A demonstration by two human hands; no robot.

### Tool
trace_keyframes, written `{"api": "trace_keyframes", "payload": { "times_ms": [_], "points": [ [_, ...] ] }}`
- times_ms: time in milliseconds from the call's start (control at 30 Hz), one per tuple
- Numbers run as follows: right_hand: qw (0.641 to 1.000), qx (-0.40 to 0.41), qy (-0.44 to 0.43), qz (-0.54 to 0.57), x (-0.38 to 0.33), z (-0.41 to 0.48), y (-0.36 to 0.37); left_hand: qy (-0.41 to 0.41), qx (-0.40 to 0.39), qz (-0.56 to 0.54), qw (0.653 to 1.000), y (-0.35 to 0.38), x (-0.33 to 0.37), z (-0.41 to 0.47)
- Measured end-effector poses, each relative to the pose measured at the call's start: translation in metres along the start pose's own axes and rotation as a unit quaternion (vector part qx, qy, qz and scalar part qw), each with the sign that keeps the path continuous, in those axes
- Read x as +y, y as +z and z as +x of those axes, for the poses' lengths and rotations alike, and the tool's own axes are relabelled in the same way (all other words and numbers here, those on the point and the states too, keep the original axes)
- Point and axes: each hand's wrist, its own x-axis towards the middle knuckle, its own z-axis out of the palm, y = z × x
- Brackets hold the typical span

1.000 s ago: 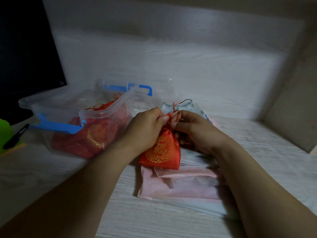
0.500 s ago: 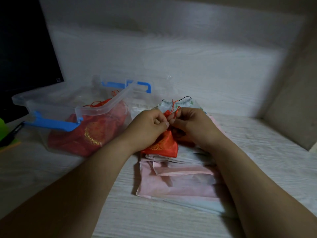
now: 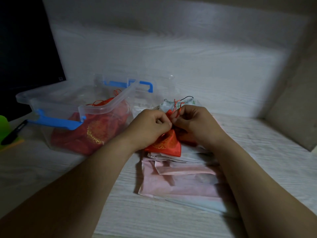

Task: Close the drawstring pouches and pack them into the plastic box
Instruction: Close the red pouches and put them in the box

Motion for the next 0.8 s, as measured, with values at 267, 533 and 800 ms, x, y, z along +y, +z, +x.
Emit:
{"api": "trace_keyframes", "payload": {
  "times_ms": [267,533,800],
  "points": [
    [1.000,-0.028,0.007,-0.003,-0.003,-0.002,-0.006,0.031,-0.012,-0.026,0.999,-0.001,-0.007,0.004],
    [0.999,-0.025,-0.008,0.019,-0.003,-0.002,-0.003,0.050,0.007,0.024,0.998,0.003,-0.005,0.001],
    [0.991,0.025,-0.071,-0.107,0.005,0.001,0.002,0.064,0.047,0.042,0.996,0.010,-0.011,0.000]
  ]
}}
